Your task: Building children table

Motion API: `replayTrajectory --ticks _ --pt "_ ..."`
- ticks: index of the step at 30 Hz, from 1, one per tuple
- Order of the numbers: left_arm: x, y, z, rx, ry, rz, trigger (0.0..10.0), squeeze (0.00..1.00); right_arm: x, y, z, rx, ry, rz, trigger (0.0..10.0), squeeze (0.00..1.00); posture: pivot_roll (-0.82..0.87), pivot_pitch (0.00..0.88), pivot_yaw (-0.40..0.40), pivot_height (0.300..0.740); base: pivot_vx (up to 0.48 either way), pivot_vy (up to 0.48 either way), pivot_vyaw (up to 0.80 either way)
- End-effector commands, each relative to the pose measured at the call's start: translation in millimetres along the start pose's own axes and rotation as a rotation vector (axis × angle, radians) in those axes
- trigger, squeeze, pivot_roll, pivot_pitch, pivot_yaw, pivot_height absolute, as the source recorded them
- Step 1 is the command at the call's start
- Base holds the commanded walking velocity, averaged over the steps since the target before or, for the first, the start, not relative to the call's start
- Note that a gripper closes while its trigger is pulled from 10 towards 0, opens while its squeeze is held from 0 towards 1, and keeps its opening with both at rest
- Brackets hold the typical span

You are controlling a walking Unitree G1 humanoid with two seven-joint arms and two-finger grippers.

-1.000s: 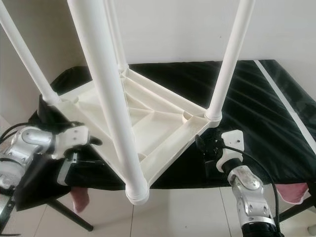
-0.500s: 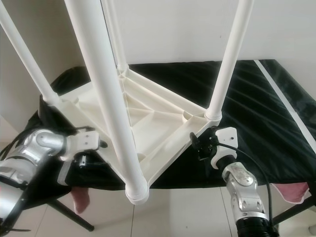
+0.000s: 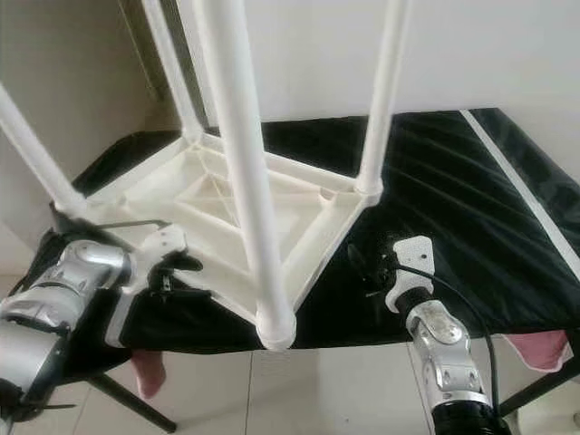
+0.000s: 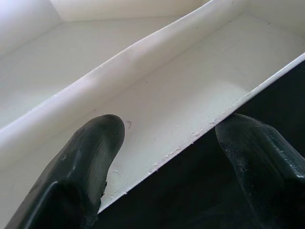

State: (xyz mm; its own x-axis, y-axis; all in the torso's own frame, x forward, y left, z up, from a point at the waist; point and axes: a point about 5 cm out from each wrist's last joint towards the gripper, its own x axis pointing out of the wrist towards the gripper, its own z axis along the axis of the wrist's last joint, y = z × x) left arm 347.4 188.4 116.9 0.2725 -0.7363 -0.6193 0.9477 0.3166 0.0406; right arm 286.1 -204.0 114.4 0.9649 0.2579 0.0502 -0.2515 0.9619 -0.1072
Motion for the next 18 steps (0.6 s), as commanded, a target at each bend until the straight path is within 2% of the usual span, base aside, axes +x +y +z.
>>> replayTrajectory --ticks 1,3,5,7,9,11,13,14,16,18 --pt "2.5 6.0 -20.5 -0.120 0.052 0.246 10.0 0.00 2.4 3.9 -1.8 0.003 -0.001 0.007 10.0 0.00 -0.01 0.000 0.083 0.740 0.000 0.000 0.00" --pt "5.3 5.6 -19.0 -0.137 0.037 0.252 10.0 0.00 2.9 5.0 -1.6 0.006 -0.003 0.009 10.0 0.00 -0.01 0.000 0.081 0.740 0.000 0.000 0.00" --pt "15.0 3.8 -15.0 -0.186 -0.008 0.279 10.0 0.00 4.6 7.9 -0.1 0.014 -0.010 0.016 10.0 0.00 -0.01 0.000 0.075 0.740 0.000 0.000 0.00" --pt "29.4 -4.8 -12.0 -0.190 -0.056 0.251 10.0 0.00 5.6 10.2 0.3 0.020 -0.013 0.020 10.0 0.00 -0.01 0.000 0.071 0.740 0.000 0.000 0.00" --pt "32.2 -7.0 -11.7 -0.189 -0.066 0.241 10.0 0.00 5.7 10.4 0.1 0.021 -0.012 0.020 10.0 0.00 -0.01 0.000 0.071 0.740 0.000 0.000 0.00" --pt "45.2 -16.8 -13.5 -0.203 -0.078 0.225 10.0 0.00 5.6 10.7 -0.4 0.022 -0.011 0.019 10.0 0.00 -0.01 0.000 0.071 0.740 0.000 0.000 0.00" --pt "59.9 -30.9 -8.3 -0.178 -0.131 0.184 10.0 0.00 5.2 9.9 -0.3 0.027 -0.012 0.010 10.0 0.00 -0.01 0.000 0.067 0.740 0.000 0.000 0.00" --pt "59.9 -30.9 -8.3 -0.178 -0.131 0.184 10.0 0.00 5.2 9.9 -0.3 0.027 -0.012 0.010 10.0 0.00 -0.01 0.000 0.067 0.740 0.000 0.000 0.00" --pt "70.3 -45.4 6.3 -0.126 -0.235 0.115 10.0 0.00 5.1 9.1 0.1 0.030 -0.014 0.004 10.0 0.00 -0.01 0.000 0.055 0.740 0.000 0.000 0.00" --pt "74.2 -55.8 17.1 -0.086 -0.309 0.058 10.0 0.00 5.6 9.0 0.4 0.033 -0.016 0.003 10.0 0.00 -0.01 0.000 0.054 0.740 0.000 0.000 0.00"
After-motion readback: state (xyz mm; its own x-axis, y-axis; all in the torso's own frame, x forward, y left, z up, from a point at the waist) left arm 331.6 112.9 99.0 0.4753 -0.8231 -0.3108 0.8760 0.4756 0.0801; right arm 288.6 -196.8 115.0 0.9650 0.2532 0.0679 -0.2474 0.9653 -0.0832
